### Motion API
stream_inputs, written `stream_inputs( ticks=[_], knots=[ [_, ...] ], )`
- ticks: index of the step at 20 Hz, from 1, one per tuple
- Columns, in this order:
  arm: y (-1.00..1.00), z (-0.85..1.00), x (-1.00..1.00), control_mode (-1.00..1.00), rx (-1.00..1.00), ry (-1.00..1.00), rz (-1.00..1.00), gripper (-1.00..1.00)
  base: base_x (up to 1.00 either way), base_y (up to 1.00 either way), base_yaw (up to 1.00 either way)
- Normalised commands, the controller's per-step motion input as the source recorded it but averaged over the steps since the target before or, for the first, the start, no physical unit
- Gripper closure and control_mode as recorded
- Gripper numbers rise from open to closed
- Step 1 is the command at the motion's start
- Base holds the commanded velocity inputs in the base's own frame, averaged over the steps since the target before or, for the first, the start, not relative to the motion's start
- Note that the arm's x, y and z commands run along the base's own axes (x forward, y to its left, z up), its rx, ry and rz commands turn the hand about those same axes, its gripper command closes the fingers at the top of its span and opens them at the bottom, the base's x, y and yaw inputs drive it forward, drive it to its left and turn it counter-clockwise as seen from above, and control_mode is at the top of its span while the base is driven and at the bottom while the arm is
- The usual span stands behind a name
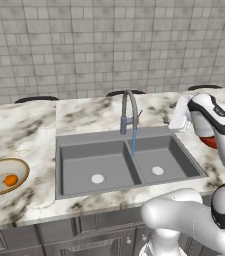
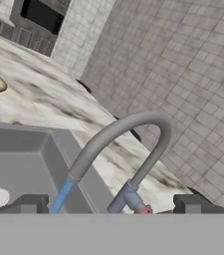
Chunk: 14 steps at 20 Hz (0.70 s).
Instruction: Pick the limes from the sink and place them in one bowl. Place the tangerine in the other bowl. Then turn off the sink faucet.
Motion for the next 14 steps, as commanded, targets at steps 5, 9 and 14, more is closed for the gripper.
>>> stream_inputs(
  ticks=[5, 9, 14],
  knots=[
    [0.00, -0.13, 0.27, -1.00, 0.00, 0.00, 0.00, -1.00, 0.00, 0.00, 0.00],
    [0.00, -0.16, 0.16, -1.00, 0.00, -0.01, 0.00, -1.00, 0.00, 0.00, 0.00],
    [0.00, -0.03, 0.22, -1.00, 0.00, 0.00, 0.00, -1.00, 0.00, 0.00, 0.00]
  ],
)
